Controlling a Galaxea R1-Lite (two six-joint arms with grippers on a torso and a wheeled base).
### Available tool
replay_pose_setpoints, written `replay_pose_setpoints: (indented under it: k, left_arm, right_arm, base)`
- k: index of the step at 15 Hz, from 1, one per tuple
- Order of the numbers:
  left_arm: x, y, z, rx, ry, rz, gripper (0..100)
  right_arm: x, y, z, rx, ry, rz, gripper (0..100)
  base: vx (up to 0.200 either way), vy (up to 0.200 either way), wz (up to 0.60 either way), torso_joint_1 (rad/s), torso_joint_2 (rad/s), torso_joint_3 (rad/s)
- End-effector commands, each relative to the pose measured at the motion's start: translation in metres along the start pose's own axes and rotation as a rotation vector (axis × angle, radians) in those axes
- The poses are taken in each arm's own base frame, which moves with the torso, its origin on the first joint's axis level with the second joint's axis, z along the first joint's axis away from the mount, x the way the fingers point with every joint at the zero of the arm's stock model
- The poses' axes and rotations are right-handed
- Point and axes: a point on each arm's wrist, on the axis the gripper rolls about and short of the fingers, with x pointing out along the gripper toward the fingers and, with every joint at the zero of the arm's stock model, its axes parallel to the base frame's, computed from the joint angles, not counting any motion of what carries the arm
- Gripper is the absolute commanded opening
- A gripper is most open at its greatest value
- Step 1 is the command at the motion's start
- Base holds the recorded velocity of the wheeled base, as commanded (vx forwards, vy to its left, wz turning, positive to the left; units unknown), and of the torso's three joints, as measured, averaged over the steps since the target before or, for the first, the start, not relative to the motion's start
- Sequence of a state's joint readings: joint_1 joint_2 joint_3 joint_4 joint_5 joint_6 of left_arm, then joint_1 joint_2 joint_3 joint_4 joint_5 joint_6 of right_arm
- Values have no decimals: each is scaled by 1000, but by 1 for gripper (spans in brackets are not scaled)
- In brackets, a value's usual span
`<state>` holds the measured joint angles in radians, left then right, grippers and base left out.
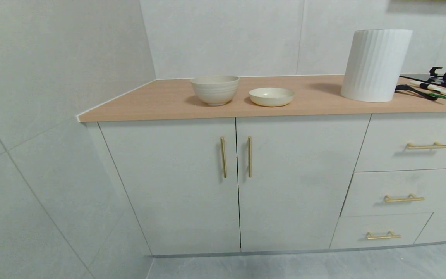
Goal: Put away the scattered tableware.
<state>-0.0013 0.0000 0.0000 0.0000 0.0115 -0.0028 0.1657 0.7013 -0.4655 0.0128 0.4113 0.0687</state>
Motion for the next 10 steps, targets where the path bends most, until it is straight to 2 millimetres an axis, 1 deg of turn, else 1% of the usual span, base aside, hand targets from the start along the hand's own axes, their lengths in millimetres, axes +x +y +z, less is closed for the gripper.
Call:
replay_pose_setpoints:
  k: [1, 2, 4, 5, 6, 7, 8, 9, 10]
  left_arm:
    - [0, 0, 0, 0, 2, 1, 100]
    - [0, 0, 0, 0, 2, 1, 100]
    - [0, 0, 0, 0, 2, 1, 100]
    - [0, 0, 0, 0, 2, 1, 100]
    - [0, 0, 0, 0, 2, 1, 100]
    - [0, 0, 0, 0, 2, 1, 100]
    - [0, 0, 0, 0, 2, 1, 100]
    - [0, 0, 0, 0, 2, 1, 100]
    - [0, 0, 0, 0, 2, 1, 100]
  right_arm:
    - [23, -1, 8, 37, 90, 96, 100]
    - [32, -1, 12, 36, 105, 115, 100]
    - [64, -7, 25, 27, 103, 141, 100]
    - [69, -8, 26, 25, 99, 144, 100]
    - [102, -11, 30, 12, 96, 180, 100]
    - [117, -10, 35, 4, 89, 199, 100]
    - [146, -11, 44, -1, 95, 220, 100]
    - [162, -7, 53, -9, 92, 243, 100]
    - [172, -1, 60, -17, 87, 274, 100]
  base:
    - [0, 0, 0, 0, 0, 0]
    - [0, 0, 0, 0, 0, 0]
    - [0, 0, 0, 0, 0, 0]
    - [0, 0, 0, 0, 0, 0]
    - [0, 0, 0, 0, 0, 0]
    - [0, 0, 0, 0, 0, 0]
    - [0, 0, 0, 0, 0, 0]
    - [0, 0, 0, 0, 0, 0]
    - [0, 0, 0, 0, 0, 0]
